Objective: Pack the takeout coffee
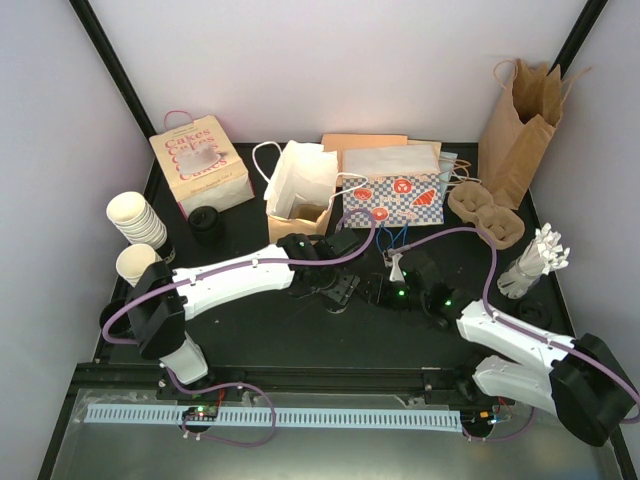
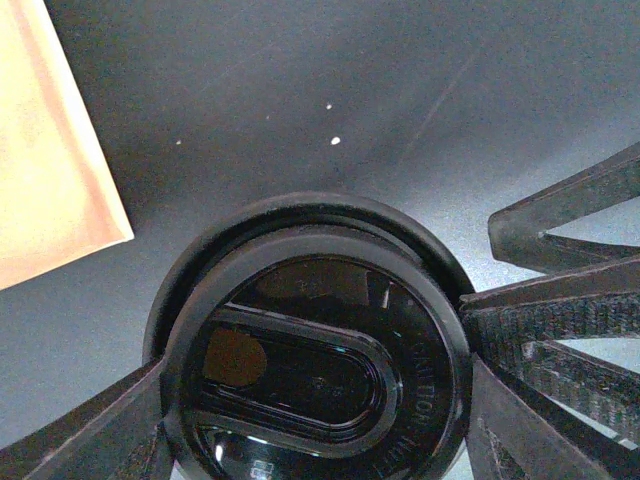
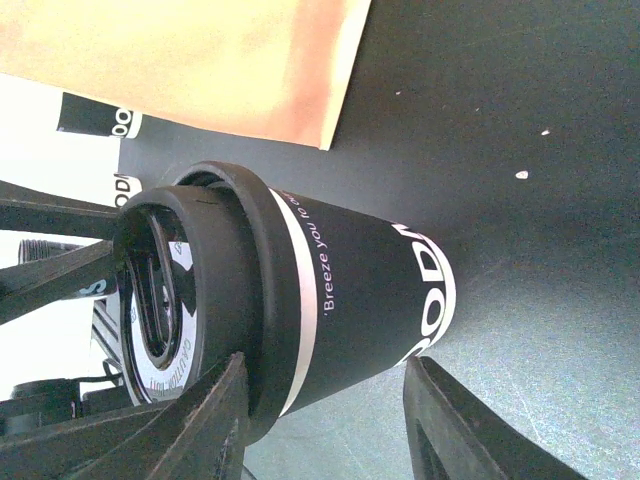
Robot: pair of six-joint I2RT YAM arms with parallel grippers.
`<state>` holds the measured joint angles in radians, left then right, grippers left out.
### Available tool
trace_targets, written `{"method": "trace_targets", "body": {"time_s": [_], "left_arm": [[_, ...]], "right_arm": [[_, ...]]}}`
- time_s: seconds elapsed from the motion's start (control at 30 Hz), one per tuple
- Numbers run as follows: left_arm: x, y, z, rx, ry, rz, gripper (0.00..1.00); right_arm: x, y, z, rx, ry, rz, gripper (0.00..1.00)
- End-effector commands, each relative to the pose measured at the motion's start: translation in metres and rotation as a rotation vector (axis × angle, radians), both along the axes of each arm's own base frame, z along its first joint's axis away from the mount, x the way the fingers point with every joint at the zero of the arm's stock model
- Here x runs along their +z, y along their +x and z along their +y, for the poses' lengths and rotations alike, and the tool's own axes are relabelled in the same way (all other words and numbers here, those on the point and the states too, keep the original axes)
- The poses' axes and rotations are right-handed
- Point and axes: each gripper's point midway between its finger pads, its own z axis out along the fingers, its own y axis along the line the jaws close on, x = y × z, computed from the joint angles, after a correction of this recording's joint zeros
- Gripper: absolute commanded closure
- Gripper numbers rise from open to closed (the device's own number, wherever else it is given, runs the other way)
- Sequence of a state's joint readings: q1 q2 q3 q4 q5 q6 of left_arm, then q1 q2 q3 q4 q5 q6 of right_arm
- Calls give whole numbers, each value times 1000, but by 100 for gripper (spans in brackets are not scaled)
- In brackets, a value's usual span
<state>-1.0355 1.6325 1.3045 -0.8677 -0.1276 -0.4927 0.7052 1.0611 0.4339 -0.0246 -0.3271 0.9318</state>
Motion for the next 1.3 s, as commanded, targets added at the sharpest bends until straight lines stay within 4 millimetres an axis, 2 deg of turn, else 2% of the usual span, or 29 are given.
{"method": "trace_targets", "body": {"time_s": [0.0,0.23,0.33,0.5,0.73,0.9,1.07,1.27], "left_arm": [[1,-5,-5,-4,-26,25,26],[-1,-5,-4,-4,-23,28,26],[-1,-6,-3,-3,-20,28,26],[0,-5,-2,0,-15,23,27],[2,-5,-1,0,-16,20,27],[9,-6,-1,-5,-25,17,27],[27,-8,2,-5,-43,2,27],[37,-10,11,2,-47,-13,27]], "right_arm": [[-17,-5,-7,-14,-29,40,55],[-34,-11,-16,-4,-84,50,55],[-24,-8,-16,0,-92,14,53],[9,3,-22,-20,-114,-99,44],[41,15,-39,-74,-178,-229,42],[49,20,-55,-124,-242,-283,41],[53,25,-68,-158,-301,-321,41],[44,24,-68,-149,-316,-314,41]]}}
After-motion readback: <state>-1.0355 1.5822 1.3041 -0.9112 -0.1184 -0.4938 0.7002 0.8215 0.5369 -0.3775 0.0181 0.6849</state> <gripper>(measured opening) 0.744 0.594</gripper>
